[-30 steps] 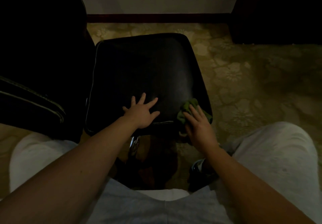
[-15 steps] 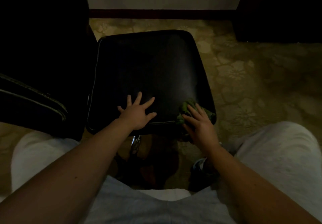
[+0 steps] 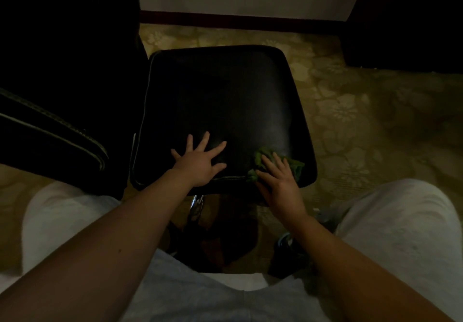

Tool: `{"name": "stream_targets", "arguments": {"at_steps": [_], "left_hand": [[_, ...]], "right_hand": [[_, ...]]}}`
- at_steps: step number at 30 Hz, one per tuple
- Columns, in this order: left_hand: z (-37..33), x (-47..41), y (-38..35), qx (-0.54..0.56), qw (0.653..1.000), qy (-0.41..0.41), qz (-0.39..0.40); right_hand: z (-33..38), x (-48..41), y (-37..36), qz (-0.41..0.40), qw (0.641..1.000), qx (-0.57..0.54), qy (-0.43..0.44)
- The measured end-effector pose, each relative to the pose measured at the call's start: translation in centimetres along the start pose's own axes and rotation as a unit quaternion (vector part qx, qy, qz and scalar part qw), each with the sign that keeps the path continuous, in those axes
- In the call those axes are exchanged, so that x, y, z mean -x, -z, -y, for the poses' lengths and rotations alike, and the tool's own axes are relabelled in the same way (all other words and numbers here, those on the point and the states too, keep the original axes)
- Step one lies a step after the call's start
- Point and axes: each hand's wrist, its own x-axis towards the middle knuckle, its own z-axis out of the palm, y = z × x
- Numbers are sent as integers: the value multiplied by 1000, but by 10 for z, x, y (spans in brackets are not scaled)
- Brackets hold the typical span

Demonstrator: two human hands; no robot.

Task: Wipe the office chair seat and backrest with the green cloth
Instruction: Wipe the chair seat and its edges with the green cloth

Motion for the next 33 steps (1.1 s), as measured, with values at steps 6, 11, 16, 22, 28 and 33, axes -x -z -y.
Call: {"name": "stream_targets", "arguments": {"at_steps": [6,11,16,22,28,33], "left_hand": [[12,5,16,-21,1000,-10,2],[31,10,19,-8,999,31,21],[30,7,6,8,999,29,22],[34,6,6,22,999,27,19],[31,6,1,18,999,30,7],[30,5,1,9,999,33,12]], "right_hand": [[-20,-1,13,-61,987,9,-150],[-15,-1,8,-73,981,-38,-173],[8,-2,-7,-49,992,-15,-115],[-2,-4,-2,-25,998,11,-53],[-1,-1,-1,-72,983,10,-170],[28,-5,-17,-59,987,36,-143]]}}
